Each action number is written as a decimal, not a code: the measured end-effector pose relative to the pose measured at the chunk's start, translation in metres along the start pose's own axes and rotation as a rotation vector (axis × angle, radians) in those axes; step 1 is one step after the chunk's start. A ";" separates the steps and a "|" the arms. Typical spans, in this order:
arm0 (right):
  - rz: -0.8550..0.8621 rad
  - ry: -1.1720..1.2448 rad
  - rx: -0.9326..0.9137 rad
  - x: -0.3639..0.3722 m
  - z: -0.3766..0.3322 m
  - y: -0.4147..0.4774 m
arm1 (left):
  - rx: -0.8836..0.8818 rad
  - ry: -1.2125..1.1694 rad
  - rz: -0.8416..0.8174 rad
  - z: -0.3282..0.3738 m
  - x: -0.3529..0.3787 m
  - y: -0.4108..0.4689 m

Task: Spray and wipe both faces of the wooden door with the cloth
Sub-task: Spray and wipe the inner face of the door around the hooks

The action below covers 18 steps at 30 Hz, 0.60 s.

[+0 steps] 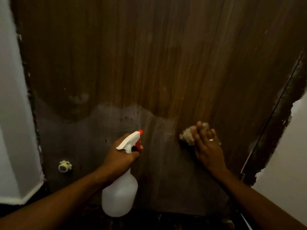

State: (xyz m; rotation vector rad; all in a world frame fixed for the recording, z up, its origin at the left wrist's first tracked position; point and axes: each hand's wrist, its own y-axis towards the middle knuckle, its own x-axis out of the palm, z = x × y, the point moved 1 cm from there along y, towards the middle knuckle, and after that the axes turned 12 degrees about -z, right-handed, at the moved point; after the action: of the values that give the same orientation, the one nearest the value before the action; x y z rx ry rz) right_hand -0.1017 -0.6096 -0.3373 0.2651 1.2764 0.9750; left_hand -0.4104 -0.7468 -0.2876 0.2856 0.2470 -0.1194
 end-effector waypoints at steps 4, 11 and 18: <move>0.177 0.283 0.442 -0.028 -0.054 0.071 | 0.033 0.001 0.027 -0.006 -0.026 -0.003; -0.013 0.033 -0.148 -0.004 -0.132 0.074 | 0.037 -0.001 0.061 -0.018 -0.069 -0.012; 0.050 0.194 0.292 -0.034 -0.107 0.094 | 0.069 0.004 0.112 -0.027 -0.122 -0.022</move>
State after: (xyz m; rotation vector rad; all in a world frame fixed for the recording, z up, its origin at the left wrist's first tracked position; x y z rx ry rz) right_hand -0.2389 -0.6143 -0.2870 0.4384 1.5986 0.8708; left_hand -0.5369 -0.7498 -0.2876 0.3673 0.2310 -0.0165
